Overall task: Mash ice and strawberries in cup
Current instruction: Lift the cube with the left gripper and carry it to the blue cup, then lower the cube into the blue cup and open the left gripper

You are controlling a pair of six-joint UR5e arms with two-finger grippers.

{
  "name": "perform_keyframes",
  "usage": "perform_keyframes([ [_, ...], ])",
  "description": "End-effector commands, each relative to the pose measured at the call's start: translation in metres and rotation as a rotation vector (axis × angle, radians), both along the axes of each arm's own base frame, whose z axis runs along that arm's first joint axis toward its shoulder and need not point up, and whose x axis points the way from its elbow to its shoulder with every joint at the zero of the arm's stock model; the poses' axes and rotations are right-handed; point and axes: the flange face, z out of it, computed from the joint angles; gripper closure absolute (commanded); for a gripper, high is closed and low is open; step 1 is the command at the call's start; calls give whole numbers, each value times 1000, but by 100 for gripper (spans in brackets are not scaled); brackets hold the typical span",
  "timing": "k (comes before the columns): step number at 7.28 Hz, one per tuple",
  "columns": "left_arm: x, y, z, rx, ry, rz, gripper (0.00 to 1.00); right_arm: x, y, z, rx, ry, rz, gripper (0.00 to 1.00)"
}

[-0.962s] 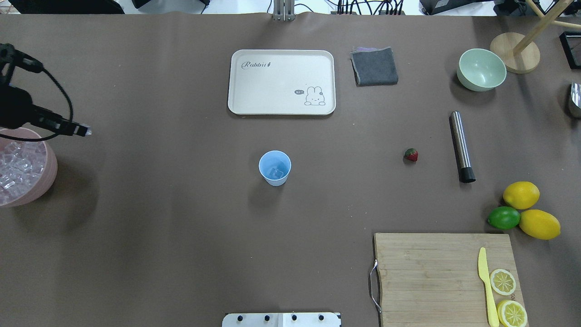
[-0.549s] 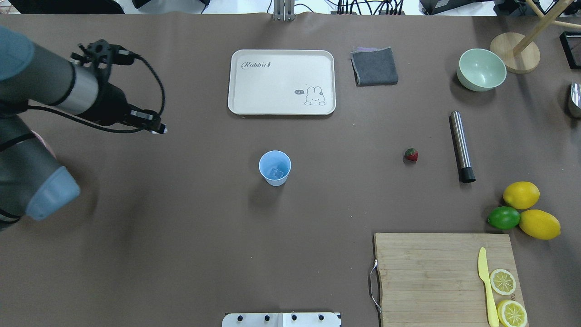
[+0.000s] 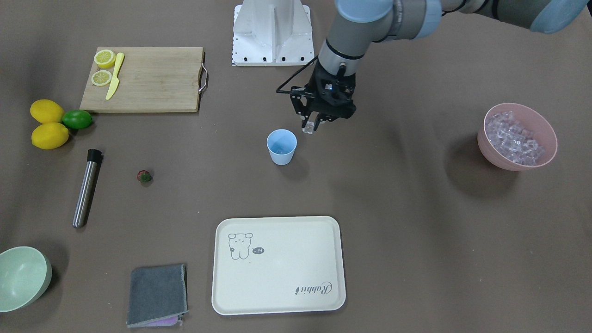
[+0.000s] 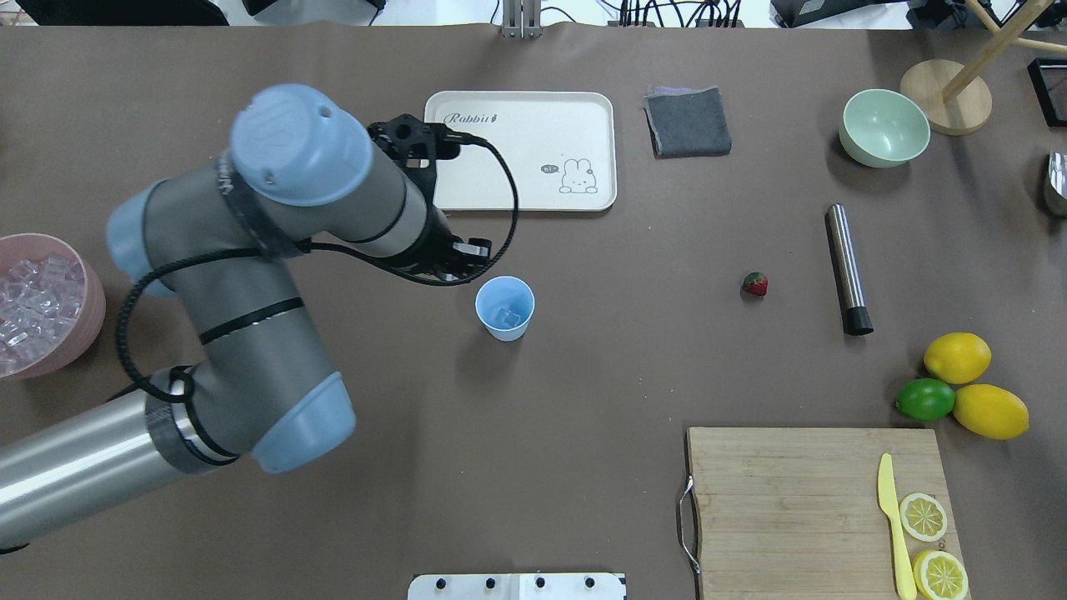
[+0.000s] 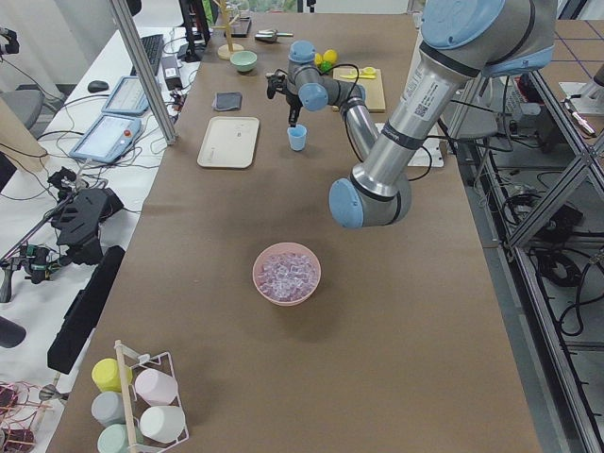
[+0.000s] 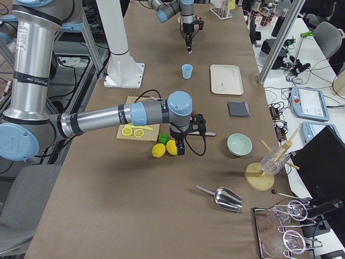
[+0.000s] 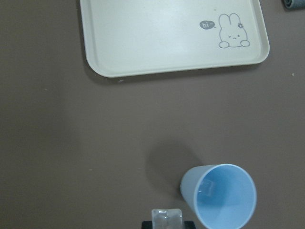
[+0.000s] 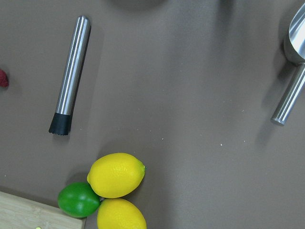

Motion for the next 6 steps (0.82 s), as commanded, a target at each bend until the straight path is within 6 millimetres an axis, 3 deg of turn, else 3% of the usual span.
perform_keyframes([
  [1, 36, 0, -19, 3, -26, -3, 100, 0, 0, 1, -1, 3, 0, 0],
  [4, 41, -2, -8, 20, -49, 15, 100, 0, 0, 2, -6, 3, 1, 0],
  [5, 42, -2, -7, 18, -50, 16, 33, 0, 0, 2, -6, 3, 1, 0],
  [6, 48, 4, -8, 19, -45, 16, 3, 0, 0, 3, -7, 2, 1, 0],
])
